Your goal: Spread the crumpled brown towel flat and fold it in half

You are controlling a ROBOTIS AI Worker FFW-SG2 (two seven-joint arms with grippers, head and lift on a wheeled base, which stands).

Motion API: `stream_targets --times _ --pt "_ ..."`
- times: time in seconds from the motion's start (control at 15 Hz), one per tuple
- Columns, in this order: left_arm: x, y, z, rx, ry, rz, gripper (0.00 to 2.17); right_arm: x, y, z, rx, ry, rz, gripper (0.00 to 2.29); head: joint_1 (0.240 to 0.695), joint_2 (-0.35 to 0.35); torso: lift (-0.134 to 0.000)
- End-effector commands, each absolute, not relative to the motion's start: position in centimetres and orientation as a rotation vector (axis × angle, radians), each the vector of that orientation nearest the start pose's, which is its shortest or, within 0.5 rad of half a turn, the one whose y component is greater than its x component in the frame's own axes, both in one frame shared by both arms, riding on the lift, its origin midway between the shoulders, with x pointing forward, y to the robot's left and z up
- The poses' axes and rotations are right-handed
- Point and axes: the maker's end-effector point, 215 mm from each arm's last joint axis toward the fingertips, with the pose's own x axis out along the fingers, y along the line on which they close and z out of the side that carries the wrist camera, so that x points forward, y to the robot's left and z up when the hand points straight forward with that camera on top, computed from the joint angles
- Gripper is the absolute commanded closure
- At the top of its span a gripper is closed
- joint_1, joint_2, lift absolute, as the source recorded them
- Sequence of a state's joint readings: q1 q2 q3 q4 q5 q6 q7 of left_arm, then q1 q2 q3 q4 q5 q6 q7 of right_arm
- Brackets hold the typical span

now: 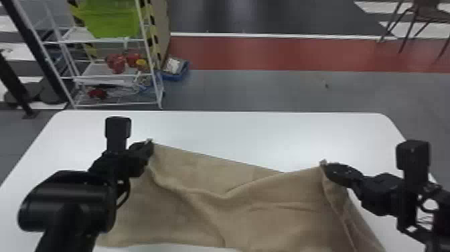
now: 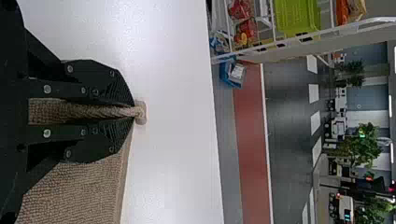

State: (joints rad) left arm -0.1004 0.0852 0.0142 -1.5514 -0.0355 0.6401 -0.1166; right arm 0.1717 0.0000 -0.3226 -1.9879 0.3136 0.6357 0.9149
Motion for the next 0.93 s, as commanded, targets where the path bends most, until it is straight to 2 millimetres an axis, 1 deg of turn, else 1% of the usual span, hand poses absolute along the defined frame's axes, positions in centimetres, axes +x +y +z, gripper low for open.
stream_targets --times 0.0,0.13,0.2,0.27,0.33,0.4,0.47,0.53,0.67,0.87 --pt "57.7 26.4 -46.8 0.076 0.545 -0.049 1.62 46.7 -28.2 -41.1 -0.06 0.504 0.43 1.15 0.695 -0.017 -0.122" --pt "57.0 26.4 -45.0 0.07 0.509 -0.049 1.62 46.5 -28.8 -40.2 -0.052 0.487 0.426 1.15 0.695 -0.017 -0.122" --pt "56.2 27.3 -44.2 0.061 0.498 -0.036 1.62 46.4 -29.3 -39.4 -0.044 0.473 0.425 1.15 0.695 -0.021 -0.122" --pt "55.8 27.4 -43.1 0.054 0.481 -0.035 1.62 46.4 -29.9 -38.8 -0.044 0.467 0.415 1.2 0.695 -0.021 -0.122" --pt "54.9 29.0 -42.1 0.041 0.469 -0.011 1.62 46.4 -30.6 -37.9 -0.035 0.456 0.403 1.2 0.695 -0.023 -0.122" --pt "54.2 29.5 -40.7 0.032 0.447 -0.005 1.62 46.2 -31.4 -37.1 -0.019 0.452 0.388 1.2 0.695 -0.024 -0.122" --pt "53.5 29.9 -39.7 0.02 0.439 -0.001 1.62 46.2 -31.5 -36.0 -0.015 0.435 0.391 1.2 0.695 -0.024 -0.122" --pt "52.8 30.3 -38.3 0.002 0.419 0.003 1.62 46.1 -32.1 -34.7 -0.015 0.418 0.378 1.2 0.695 -0.02 -0.122" --pt "51.3 30.9 -35.1 -0.012 0.377 0.009 1.62 45.8 -34.4 -32.7 0.016 0.402 0.334 1.2 0.695 -0.02 -0.122" --pt "49.2 32.1 -31.0 0.004 0.309 0.04 1.62 44.9 -36.1 -29.9 0.023 0.363 0.317 1.2 0.695 -0.031 -0.122"
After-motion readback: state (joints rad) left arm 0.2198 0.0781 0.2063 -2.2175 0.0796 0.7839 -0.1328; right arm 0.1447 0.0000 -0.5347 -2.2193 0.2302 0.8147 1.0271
